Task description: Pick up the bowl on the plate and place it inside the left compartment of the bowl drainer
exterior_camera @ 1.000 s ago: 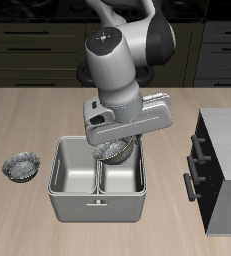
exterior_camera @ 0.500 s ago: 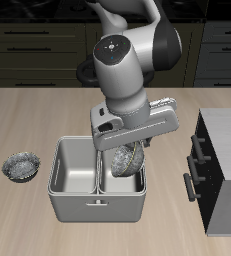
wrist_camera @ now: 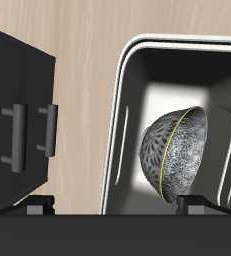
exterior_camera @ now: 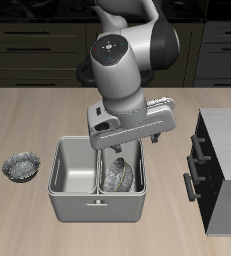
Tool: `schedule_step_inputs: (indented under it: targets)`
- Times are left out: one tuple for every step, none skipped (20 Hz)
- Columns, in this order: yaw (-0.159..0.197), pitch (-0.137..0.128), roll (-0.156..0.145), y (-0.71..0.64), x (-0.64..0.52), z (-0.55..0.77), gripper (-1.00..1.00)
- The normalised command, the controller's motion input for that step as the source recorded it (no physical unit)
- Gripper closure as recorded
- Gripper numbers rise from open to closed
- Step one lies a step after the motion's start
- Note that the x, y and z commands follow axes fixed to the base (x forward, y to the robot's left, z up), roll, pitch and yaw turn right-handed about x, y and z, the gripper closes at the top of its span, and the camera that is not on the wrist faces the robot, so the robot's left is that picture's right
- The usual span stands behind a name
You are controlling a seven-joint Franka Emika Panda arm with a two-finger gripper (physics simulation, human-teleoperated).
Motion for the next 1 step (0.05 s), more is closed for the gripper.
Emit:
schedule_step_inputs:
  targets:
    - [0.021, -0.008, -0.043, -0.07, -0.09, 0.04, -1.0]
